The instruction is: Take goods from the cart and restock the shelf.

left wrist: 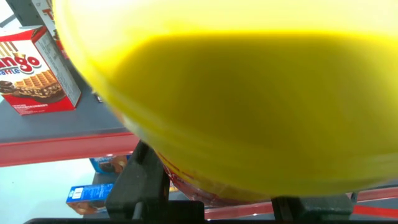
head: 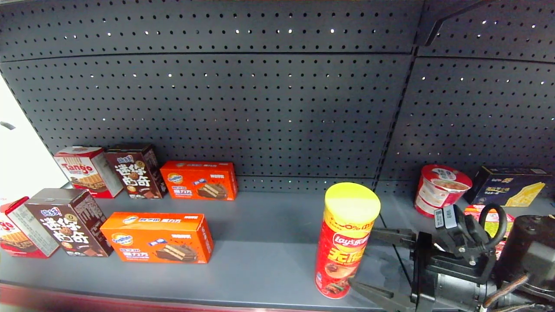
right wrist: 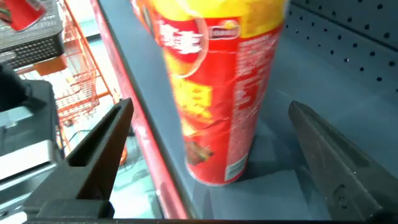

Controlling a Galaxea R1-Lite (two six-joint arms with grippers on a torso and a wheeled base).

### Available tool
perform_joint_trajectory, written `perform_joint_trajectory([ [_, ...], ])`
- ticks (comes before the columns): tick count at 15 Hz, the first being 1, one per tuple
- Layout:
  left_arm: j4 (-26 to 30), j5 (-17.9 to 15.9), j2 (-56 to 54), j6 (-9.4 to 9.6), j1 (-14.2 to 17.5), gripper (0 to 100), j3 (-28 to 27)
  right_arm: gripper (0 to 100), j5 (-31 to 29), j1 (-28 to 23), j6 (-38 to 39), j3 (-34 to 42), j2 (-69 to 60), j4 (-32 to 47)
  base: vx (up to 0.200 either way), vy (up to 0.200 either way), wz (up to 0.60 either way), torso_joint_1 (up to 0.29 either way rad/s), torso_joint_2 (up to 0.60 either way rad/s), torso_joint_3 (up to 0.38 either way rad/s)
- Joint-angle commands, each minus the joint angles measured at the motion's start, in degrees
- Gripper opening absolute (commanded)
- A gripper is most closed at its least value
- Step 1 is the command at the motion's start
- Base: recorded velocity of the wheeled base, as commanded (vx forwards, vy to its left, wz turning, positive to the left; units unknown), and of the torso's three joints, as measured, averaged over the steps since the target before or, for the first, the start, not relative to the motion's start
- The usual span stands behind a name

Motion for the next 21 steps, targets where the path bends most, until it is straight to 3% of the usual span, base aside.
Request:
perform_joint_trajectory([
  [1,0.03,0.02,-0.03,-0.01,0.01,0,-0.14,100,0.14,-0.04,-0.02,-0.28,-3.77,1.37,0.000,0.000,0.00,0.000,0.00,0.000],
  [6,0.12,0.02,0.06,-0.01,-0.08,0,-0.85,100,0.23,0.22,0.07,-0.55,-7.02,2.07,0.000,0.000,0.00,0.000,0.00,0.000],
  [14,-0.15,-0.15,0.06,-0.01,-0.16,0,-0.67,100,-0.91,-3.47,0.07,-0.55,-25.56,20.00,0.000,0.000,0.00,0.000,0.00,0.000],
  [17,-0.24,-0.15,-0.03,-0.01,-0.16,0,0.30,100,-6.98,-2.94,0.07,-0.90,-32.95,30.64,0.000,0.000,0.00,0.000,0.00,0.000],
  [21,-0.15,-0.15,-1.43,-0.19,-0.16,0,0.38,100,-10.40,-4.70,0.24,-1.07,-39.10,36.00,0.000,0.000,0.00,0.000,0.00,0.000],
])
